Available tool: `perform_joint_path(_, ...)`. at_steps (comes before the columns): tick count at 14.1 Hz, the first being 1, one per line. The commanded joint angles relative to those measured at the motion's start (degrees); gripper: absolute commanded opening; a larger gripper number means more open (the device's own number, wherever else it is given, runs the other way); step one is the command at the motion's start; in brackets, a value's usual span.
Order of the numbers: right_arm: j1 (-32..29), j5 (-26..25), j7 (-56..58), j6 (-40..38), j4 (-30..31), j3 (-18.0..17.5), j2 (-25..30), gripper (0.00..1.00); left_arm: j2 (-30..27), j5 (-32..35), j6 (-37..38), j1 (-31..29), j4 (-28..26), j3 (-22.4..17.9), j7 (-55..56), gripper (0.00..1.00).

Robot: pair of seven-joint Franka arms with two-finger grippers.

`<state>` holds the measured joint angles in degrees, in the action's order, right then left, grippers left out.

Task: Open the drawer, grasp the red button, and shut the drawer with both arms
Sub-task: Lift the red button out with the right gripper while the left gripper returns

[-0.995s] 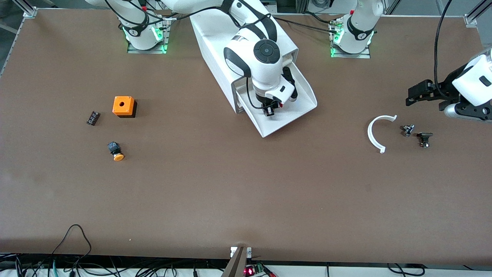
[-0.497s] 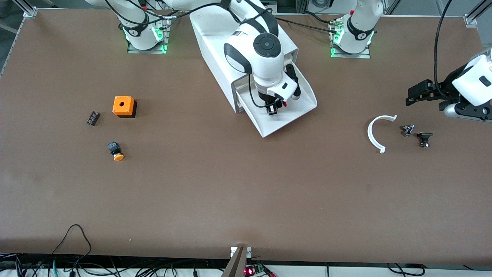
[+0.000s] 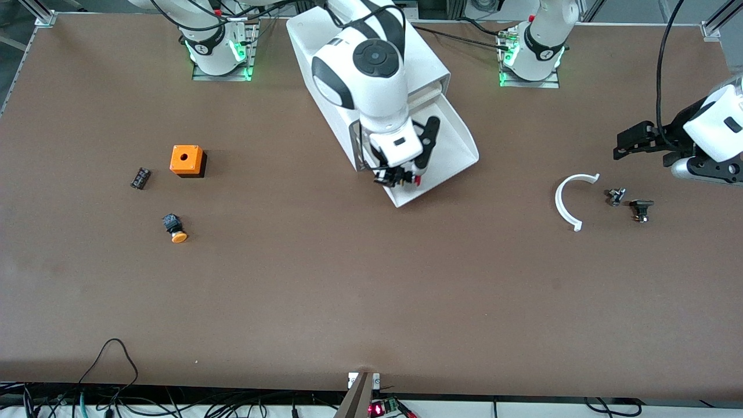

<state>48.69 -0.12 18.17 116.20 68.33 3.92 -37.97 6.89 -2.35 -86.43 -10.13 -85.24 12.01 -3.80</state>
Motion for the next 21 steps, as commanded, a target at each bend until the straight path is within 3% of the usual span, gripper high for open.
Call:
perform_joint_path(1,-1.67,1.7,-9.09,-0.45,2.58,2.75,3.42,0.13,1.11,0.77,0.3,-0.15,0.69,0.03,-0.33,1.0)
perform_joint_path(4,-4.83,2.58,-21.04,-2.1,8.37,3.73,7.11,0.13,1.73,1.38,0.38,0.11,0.69,0.12,-0.33,1.0)
perform_joint_path(7,-8.25,1.88,-25.98,-4.58,15.84,5.12,10.19,0.13,2.43,0.68,0.21,-0.15,0.6,0.12,-0.25,1.0)
perform_joint_path(9,-11.85,2.58,-32.02,-4.32,20.68,6.36,11.77,0.13,5.14,-2.64,0.03,-0.41,0.78,-0.14,0.45,1.0)
perform_joint_path(11,-13.89,2.67,-35.3,-4.84,23.59,6.37,12.39,0.13,7.95,-4.25,-4.77,0.46,-0.19,-0.06,1.24,1.0)
perform_joint_path(13,-14.41,1.71,-36.8,-4.14,27.27,6.45,12.39,0.13,12.17,-4.16,-12.24,3.43,-1.32,0.21,7.89,1.0)
perform_joint_path(15,-16.69,1.61,-36.11,-1.52,31.05,6.45,12.31,0.13,14.2,-4.16,-15.07,5.38,-1.94,0.21,13.62,1.0)
perform_joint_path(17,-18.1,1.52,-34.62,1.82,34.57,6.45,12.48,0.13,14.03,-3.46,-21.73,10.46,-7.8,-0.58,17.66,1.0)
perform_joint_path(18,-18.89,1.52,-34.0,2.88,35.72,6.45,12.74,0.14,14.12,0.46,-26.12,13.35,-11.49,-0.67,21.69,1.0)
perform_joint_path(21,-21.01,1.52,-31.89,4.12,37.75,6.45,12.92,0.15,14.73,5.77,-42.71,19.87,-23.09,-0.76,41.01,1.0)
